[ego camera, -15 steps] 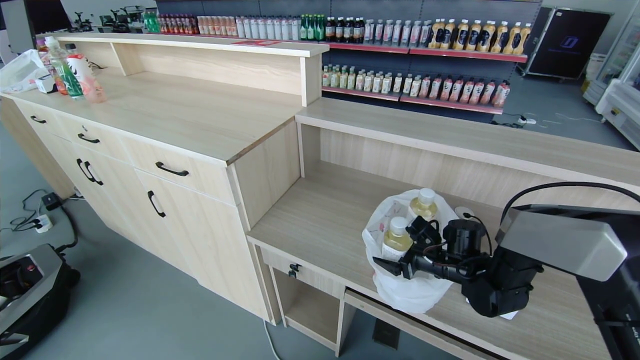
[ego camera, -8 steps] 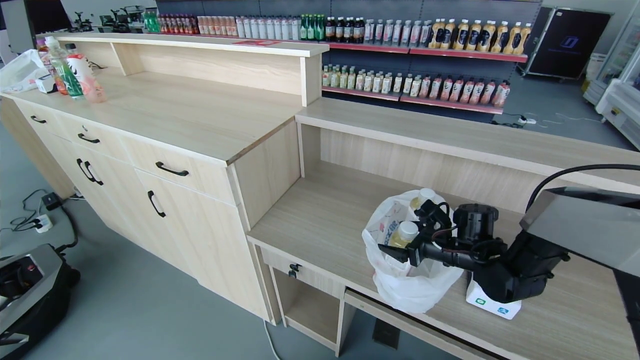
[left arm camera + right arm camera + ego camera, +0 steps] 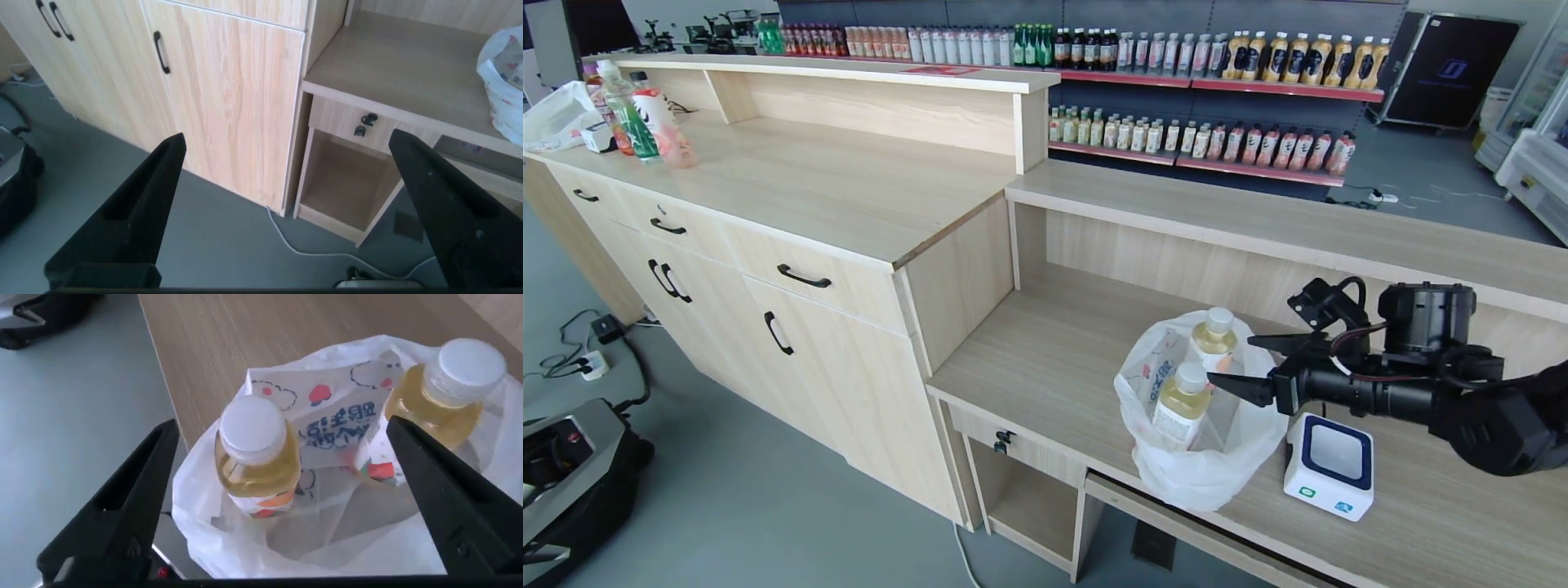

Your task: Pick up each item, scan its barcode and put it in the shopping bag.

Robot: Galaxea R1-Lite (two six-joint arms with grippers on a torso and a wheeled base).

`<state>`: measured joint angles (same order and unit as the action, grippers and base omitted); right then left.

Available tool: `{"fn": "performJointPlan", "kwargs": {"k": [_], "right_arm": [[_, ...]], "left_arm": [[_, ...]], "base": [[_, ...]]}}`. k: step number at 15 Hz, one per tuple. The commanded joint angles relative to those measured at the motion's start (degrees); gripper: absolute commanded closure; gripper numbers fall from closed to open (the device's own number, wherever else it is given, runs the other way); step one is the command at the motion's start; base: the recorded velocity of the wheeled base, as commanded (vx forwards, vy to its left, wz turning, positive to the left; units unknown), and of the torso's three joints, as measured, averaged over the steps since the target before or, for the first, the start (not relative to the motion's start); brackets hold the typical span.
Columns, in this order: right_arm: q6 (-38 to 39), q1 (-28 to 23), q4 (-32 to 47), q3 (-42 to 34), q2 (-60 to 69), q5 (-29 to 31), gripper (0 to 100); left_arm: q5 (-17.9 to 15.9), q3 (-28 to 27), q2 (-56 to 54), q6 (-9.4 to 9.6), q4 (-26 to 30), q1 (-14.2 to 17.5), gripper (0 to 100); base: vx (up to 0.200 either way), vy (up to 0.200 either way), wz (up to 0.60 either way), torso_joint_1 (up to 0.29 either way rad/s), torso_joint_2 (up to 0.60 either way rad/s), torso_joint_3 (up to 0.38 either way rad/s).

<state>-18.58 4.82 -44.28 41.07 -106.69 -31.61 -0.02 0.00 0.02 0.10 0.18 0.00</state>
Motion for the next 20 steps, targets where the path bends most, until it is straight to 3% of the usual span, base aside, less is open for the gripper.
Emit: {"fn": "performJointPlan", "kwargs": {"k": [1,2,3,4,6,9,10,12,14,15,16,17,20], "right_arm": [[-3.66,-7.89,8.94,-2.75,13.88,0.58,0],[-7.09,-11.23,12.11,-2.84,15.99,3.75,0],[-12.01,-17.56,17.21,-2.84,18.98,12.1,0],[-12.45,-21.95,19.32,-2.84,20.03,13.33,0],[-14.12,-30.57,19.67,-2.66,20.3,20.8,0],[-15.52,-39.44,19.58,-1.87,16.87,44.88,0],[-15.44,-41.29,19.58,-0.99,14.23,46.02,0],[-15.26,-43.49,17.12,1.12,8.08,44.71,0],[-16.67,-45.95,14.74,3.23,2.45,33.81,0],[-17.81,-46.56,14.74,3.67,1.57,31.43,0],[-25.72,-49.99,15.18,5.42,-0.8,24.67,0],[-30.29,-52.1,15.18,5.42,-1.68,21.68,0],[-35.39,-56.23,15.1,5.16,-3.52,18.78,0]], "left_arm": [[0.02,0.0,-0.02,-0.01,-0.01,0.0,0],[0.02,0.0,-0.02,-0.01,-0.01,0.0,0],[0.02,0.0,-0.02,-0.01,-0.01,0.0,0],[0.02,0.0,-0.02,-0.01,-0.01,0.0,0],[0.02,0.0,-0.02,-0.01,-0.01,0.0,0],[0.02,0.0,-0.02,-0.01,-0.01,0.0,0],[0.02,0.0,-0.02,-0.01,-0.01,0.0,0],[0.02,0.0,-0.02,-0.01,-0.01,0.0,0],[0.02,0.0,-0.02,-0.01,-0.01,0.0,0],[0.02,0.0,-0.02,-0.01,-0.01,0.0,0],[0.02,0.0,-0.02,-0.01,-0.01,0.0,0],[0.02,0.0,-0.02,-0.01,-0.01,0.0,0],[0.02,0.0,-0.02,-0.01,-0.01,0.0,0]], "base": [[0.0,0.0,0.0,0.0,0.0,0.0],[0.0,0.0,0.0,0.0,0.0,0.0],[0.0,0.0,-0.6,0.002,0.0,0.007],[0.0,0.0,-0.6,0.007,0.01,0.002],[0.0,0.0,-0.6,-0.005,0.0,0.005],[0.0,0.0,-0.6,0.002,0.0,0.001],[0.0,0.0,0.0,0.0,0.0,0.0],[0.0,0.0,0.0,0.0,0.0,0.0],[0.0,0.0,0.0,0.0,0.0,0.0],[0.0,0.0,0.0,0.0,0.0,0.0],[0.0,0.0,0.0,0.0,0.0,0.0],[0.0,0.0,0.0,0.0,0.0,0.0],[0.0,0.0,0.0,0.0,0.0,0.0]]}}
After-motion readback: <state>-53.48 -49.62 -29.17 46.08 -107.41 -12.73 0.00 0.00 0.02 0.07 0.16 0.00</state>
